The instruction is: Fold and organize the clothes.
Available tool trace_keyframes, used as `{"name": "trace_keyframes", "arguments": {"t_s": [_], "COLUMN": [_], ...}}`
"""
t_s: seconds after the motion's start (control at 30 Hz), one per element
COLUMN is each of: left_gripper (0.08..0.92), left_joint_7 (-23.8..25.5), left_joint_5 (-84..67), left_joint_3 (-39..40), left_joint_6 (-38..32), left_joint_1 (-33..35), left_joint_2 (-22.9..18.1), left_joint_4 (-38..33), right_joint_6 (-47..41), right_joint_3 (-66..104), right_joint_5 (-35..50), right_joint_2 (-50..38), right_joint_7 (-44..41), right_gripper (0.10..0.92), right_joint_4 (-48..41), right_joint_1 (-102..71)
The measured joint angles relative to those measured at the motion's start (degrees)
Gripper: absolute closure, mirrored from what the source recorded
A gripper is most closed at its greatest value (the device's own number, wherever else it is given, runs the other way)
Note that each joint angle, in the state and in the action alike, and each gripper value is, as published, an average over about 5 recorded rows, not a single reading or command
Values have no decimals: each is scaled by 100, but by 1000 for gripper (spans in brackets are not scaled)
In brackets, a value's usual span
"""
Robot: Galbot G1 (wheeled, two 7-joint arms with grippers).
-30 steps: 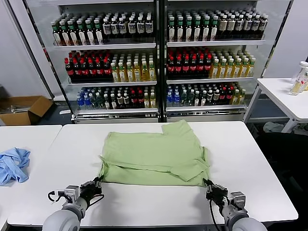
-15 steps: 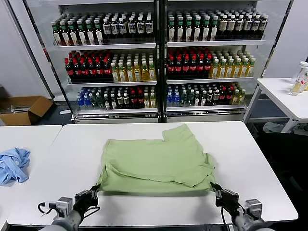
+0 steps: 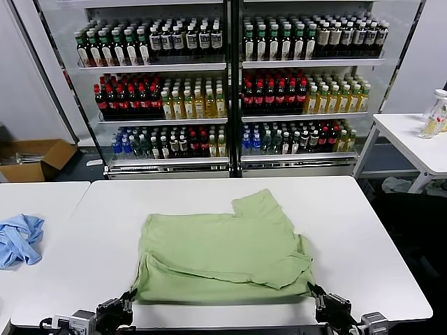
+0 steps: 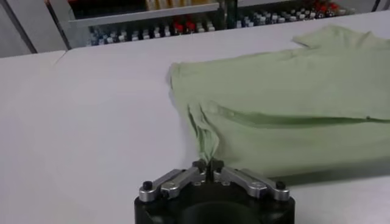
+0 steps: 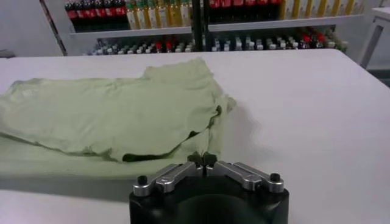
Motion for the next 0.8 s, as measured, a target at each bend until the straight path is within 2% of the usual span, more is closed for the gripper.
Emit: {"name": "trace_keyframes", "arguments": {"t_s": [0.3,0.6,0.7,0.8], "left_gripper": [549,289,216,183], "left_joint_7": [-11,69,115,172], "left_joint_5": [22,-174,-320,-463], "left_joint_3": [-164,31,186,359], "left_joint_6": [32,32,47,54], "left_joint_1": [-153,-970,-1437,-1939], "left_joint_2": [61,247,323,395], "left_joint_4": [-318,-179,102,463], "right_joint_6": [-263,-620,-692,-738], "right_joint_3": [338,-372,-807,-1233], "right_joint_5": [391,788,838,869], "right_joint_2": [-263,-359,-305,-219], "right_joint_7": [120,356,405,433], "right_gripper": [490,242,209,203], "right_joint_4": [311,-610,-1086,-1584], "right_joint_1": [376,2262,3041,3776]}}
